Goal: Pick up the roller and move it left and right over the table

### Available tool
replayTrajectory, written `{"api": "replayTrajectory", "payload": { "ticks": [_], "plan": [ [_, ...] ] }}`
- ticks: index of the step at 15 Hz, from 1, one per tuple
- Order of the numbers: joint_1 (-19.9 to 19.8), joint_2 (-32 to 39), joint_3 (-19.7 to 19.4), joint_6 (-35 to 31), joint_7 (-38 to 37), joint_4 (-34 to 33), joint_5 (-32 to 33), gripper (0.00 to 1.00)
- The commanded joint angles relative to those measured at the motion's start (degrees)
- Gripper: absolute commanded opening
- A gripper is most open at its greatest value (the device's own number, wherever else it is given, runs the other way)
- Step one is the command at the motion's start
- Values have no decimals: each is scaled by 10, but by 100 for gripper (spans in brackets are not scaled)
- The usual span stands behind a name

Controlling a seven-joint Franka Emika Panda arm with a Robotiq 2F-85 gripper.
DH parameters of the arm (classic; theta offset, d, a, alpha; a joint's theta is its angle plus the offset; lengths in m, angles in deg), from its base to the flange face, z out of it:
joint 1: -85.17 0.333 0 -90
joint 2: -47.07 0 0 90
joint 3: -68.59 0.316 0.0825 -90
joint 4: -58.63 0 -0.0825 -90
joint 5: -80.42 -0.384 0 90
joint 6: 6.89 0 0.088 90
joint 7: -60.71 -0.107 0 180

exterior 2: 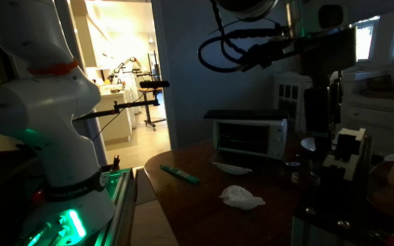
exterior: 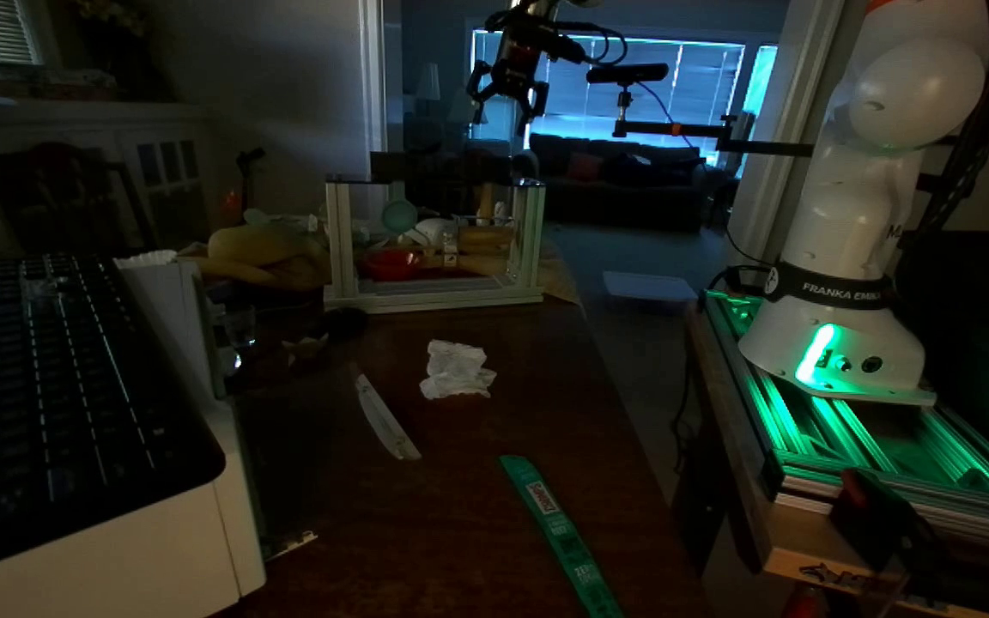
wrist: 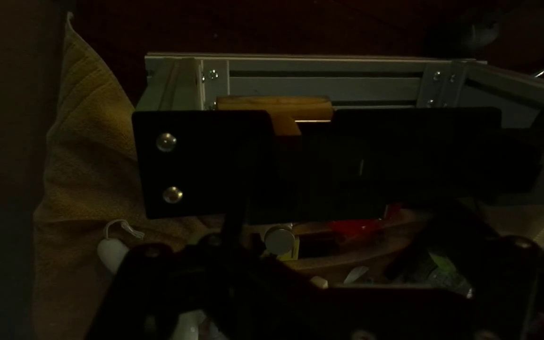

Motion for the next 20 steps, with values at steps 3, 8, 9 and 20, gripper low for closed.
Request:
{"api": "replayTrajectory", "payload": {
  "ticks": [3, 8, 9, 20],
  "plan": [
    [9, 24, -8, -50, -6, 12, 5, 100],
    [10, 25, -10, -36, 2, 4, 1, 100],
    [10, 25, -10, -36, 2, 4, 1, 100],
    [14, 53, -11, -62, -7, -3, 6, 98]
  ]
}}
